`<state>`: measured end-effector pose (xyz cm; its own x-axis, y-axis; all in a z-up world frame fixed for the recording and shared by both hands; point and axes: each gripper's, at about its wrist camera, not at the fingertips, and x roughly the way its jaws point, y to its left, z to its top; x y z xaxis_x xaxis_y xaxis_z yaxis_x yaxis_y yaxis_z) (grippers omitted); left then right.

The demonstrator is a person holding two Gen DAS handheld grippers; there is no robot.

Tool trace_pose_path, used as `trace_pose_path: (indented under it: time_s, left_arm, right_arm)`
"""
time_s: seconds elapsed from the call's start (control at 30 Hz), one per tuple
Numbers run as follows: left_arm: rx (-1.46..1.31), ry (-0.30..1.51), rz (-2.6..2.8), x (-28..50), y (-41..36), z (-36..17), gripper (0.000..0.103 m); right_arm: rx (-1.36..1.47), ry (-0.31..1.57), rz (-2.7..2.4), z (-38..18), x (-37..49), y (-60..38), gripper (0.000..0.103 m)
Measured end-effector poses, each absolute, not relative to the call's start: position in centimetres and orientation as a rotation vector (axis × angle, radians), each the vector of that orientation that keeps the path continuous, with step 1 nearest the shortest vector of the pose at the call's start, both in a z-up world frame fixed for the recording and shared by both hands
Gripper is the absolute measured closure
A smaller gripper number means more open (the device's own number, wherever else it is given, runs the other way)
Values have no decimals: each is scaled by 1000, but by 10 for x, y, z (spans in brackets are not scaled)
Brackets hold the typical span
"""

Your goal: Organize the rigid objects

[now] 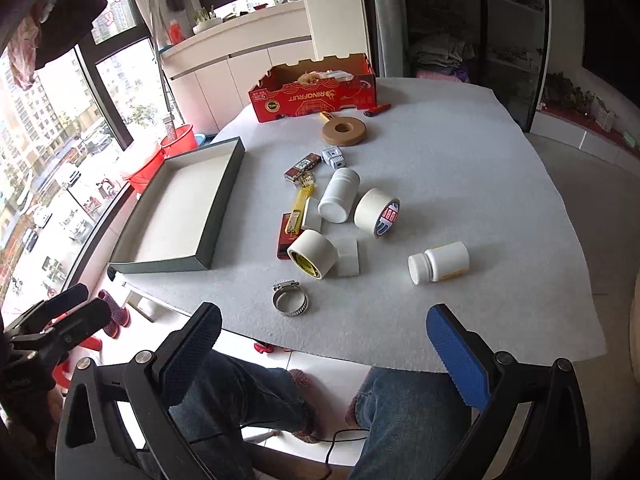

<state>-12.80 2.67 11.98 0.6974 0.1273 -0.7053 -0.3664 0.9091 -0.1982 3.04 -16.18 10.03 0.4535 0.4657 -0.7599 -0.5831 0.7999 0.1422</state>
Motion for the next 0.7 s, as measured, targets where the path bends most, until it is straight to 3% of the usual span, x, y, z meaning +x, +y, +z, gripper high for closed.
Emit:
trace_pose_path:
  time_s: [0.3,0.43,0.7]
  left_arm:
    - [-628,401,356,-177,-12,153,0]
    - [-590,259,411,-179,-40,169,0]
    - [-511,348,458,-138,-67,159,0]
  right_arm:
    - [-135,905,610,88,4,-150,0]
    - [-198,917,559,73,-5,-142,0]
    - [-221,999,593,51,-7,-138,0]
